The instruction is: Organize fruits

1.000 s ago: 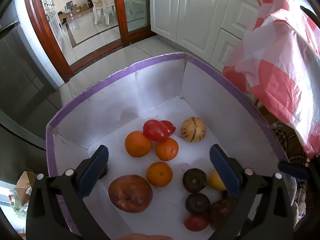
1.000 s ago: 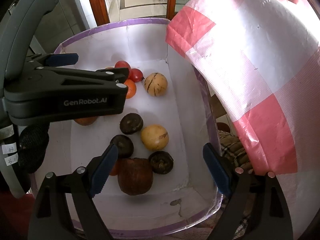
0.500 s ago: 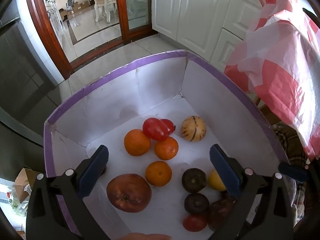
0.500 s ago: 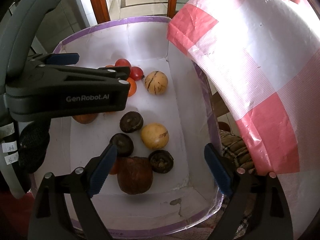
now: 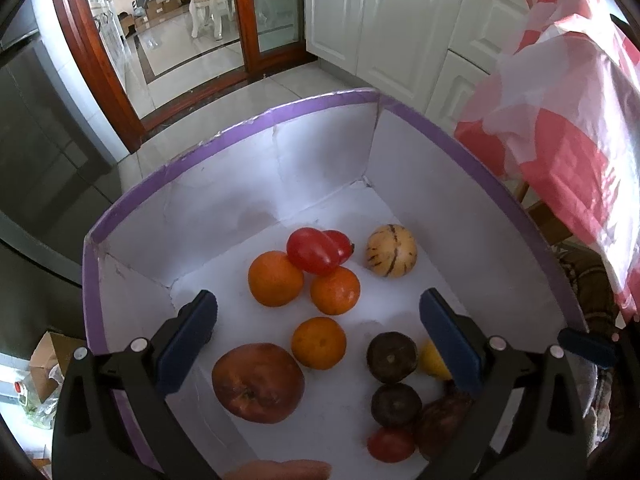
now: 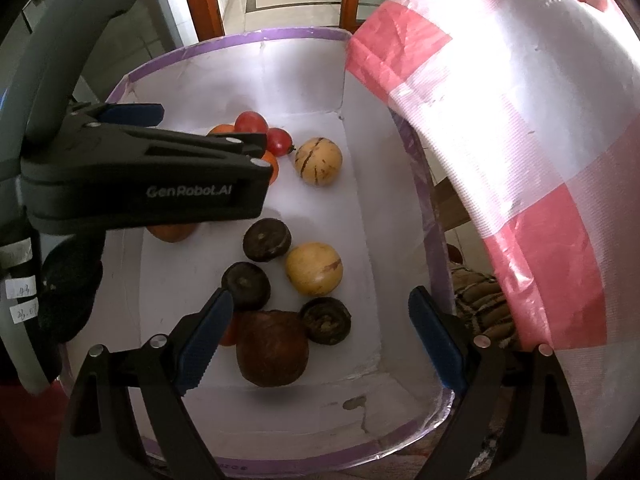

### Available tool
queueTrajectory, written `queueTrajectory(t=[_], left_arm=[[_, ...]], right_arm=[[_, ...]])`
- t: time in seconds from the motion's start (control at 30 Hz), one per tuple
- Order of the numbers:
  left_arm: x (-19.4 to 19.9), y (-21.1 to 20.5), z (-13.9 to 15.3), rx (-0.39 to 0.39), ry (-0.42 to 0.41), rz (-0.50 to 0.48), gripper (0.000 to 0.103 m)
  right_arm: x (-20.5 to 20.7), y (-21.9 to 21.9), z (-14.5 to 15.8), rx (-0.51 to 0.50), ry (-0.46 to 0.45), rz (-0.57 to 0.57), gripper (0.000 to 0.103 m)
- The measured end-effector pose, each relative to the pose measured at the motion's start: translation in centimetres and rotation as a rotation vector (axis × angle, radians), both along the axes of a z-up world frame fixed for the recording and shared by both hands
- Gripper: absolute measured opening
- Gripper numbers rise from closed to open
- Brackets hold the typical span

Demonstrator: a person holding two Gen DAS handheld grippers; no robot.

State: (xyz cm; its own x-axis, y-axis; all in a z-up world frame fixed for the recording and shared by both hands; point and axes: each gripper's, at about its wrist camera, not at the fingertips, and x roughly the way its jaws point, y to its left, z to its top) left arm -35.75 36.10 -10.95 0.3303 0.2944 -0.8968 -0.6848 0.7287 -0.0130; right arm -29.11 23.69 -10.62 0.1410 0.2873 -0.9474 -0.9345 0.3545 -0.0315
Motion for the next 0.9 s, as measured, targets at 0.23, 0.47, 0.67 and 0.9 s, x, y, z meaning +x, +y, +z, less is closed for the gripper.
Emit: queueTrajectory(t=[0.23, 0.47, 0.67, 0.9], left_arm=[[0.0, 0.7, -0.7, -0.034, 0.026, 0.016, 0.101], [-0.1, 1.0, -0.8, -0.045, 0.047, 0.029, 0.101], [-0.6, 0.8, 1.1, 0.066, 0.062, 0.07, 0.101], [-0.8, 1.0, 5.4, 0.2, 0.089, 0.149, 0.101]], right_arm=[[-0.1, -0.1, -0.1, -0.008, 0.006, 0.0, 0.087], [-0.2, -0.4, 0.4, 0.006, -0.002, -0.002, 0.087], [-0.8, -0.8, 2.0, 0.051, -0.028, 0.014, 0.087], [-1.7, -2.4, 6.8, 0.206, -0.041, 0.064, 0.087]])
